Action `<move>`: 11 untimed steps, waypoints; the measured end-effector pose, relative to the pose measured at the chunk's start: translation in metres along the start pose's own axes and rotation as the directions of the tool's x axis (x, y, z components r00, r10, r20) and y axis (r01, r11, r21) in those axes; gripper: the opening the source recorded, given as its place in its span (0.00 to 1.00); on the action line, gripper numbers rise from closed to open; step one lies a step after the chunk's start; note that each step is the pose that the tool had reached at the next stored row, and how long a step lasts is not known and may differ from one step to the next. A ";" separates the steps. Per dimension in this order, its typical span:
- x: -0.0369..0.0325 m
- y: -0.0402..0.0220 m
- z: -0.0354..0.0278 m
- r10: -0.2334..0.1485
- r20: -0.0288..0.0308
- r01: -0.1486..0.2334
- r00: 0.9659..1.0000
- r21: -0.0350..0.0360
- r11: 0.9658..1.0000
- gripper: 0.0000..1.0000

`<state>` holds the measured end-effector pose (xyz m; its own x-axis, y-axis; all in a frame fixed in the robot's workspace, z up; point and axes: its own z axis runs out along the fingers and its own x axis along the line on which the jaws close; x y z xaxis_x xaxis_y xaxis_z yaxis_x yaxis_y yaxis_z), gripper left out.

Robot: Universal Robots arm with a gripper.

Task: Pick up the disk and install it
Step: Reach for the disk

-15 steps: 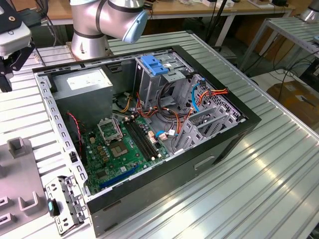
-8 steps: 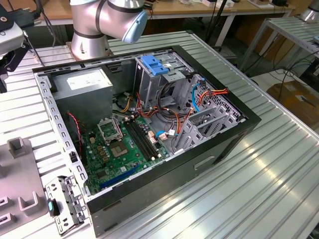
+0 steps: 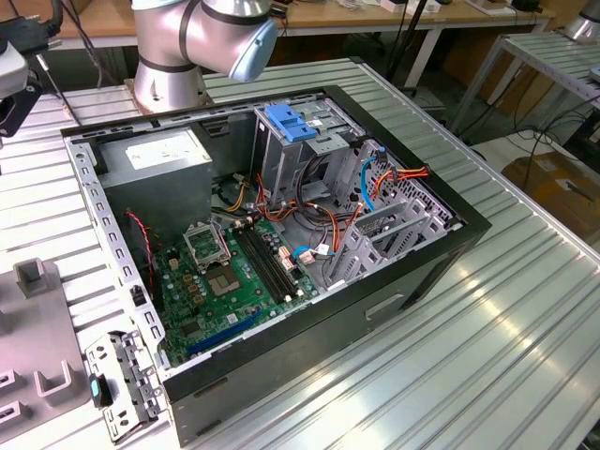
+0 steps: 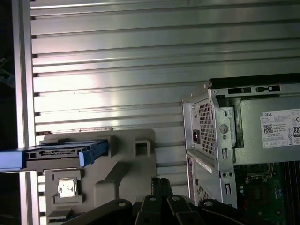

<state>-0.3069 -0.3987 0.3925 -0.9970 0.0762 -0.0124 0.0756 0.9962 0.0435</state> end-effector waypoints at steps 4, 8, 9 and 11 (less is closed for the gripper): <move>0.0072 -0.0005 -0.0001 0.000 0.000 0.000 1.000 0.000 1.000 0.11; 0.0139 -0.0010 -0.0002 0.000 0.000 0.000 1.000 0.000 1.000 0.11; 0.0166 -0.0012 -0.0003 0.000 0.000 0.000 1.000 0.000 1.000 0.11; 0.0187 -0.0014 -0.0003 0.000 0.000 0.000 1.000 0.000 1.000 0.11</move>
<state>-0.3256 -0.3986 0.3925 -0.9970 0.0762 -0.0124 0.0756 0.9962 0.0435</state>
